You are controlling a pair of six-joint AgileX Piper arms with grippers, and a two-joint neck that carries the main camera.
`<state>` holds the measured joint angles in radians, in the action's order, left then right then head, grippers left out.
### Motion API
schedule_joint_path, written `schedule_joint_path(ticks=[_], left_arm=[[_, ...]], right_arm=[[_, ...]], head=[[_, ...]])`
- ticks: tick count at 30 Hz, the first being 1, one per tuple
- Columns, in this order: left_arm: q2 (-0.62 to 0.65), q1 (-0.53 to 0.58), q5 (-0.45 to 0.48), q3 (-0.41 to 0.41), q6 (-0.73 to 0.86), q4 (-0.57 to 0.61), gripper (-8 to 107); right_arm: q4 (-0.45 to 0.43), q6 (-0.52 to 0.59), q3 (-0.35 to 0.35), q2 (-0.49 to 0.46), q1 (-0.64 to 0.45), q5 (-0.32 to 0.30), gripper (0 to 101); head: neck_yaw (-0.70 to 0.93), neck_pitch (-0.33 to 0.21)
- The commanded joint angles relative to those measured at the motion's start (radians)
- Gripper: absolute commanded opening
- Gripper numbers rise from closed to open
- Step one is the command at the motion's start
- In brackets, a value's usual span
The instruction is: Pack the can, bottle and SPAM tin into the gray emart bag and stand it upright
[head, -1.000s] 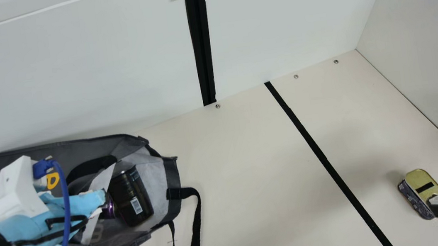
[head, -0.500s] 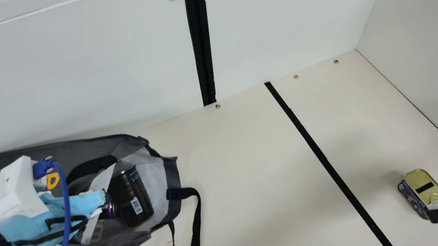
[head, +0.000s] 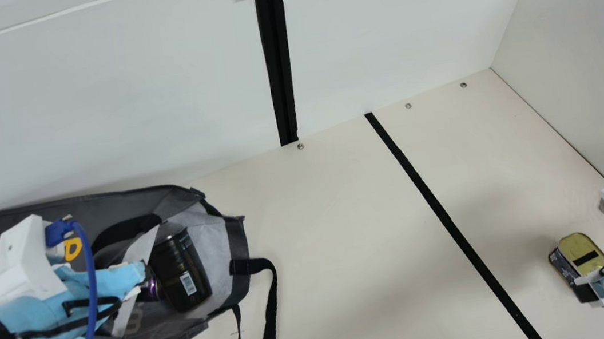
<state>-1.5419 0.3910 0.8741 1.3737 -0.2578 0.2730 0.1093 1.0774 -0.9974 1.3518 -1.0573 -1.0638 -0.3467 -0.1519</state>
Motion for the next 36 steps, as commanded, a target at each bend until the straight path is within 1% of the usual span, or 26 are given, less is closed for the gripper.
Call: schedule_joint_path(ticks=[1, 11, 23, 28, 36], left_arm=[[0.000, 0.000, 0.000, 0.000, 0.000, 0.000, -8], [0.000, 0.000, 0.000, 0.000, 0.000, 0.000, -8], [0.000, 0.000, 0.000, 0.000, 0.000, 0.000, -8], [0.000, 0.000, 0.000, 0.000, 0.000, 0.000, -8], [0.000, 0.000, 0.000, 0.000, 0.000, 0.000, -8]], right_arm=[[-0.004, -0.006, 0.000, 0.016, 0.004, 0.015, 95], [-0.024, -0.033, -0.004, 0.118, 0.025, 0.093, 95], [-0.037, -0.054, -0.001, 0.226, 0.046, 0.167, 95], [-0.029, -0.051, -0.008, 0.259, 0.053, 0.177, 62], [0.001, -0.025, -0.043, 0.284, 0.062, 0.157, 8]], head=[[-0.002, -0.023], [-0.002, -0.023], [-0.002, -0.023], [-0.002, -0.023], [-0.002, -0.023]])
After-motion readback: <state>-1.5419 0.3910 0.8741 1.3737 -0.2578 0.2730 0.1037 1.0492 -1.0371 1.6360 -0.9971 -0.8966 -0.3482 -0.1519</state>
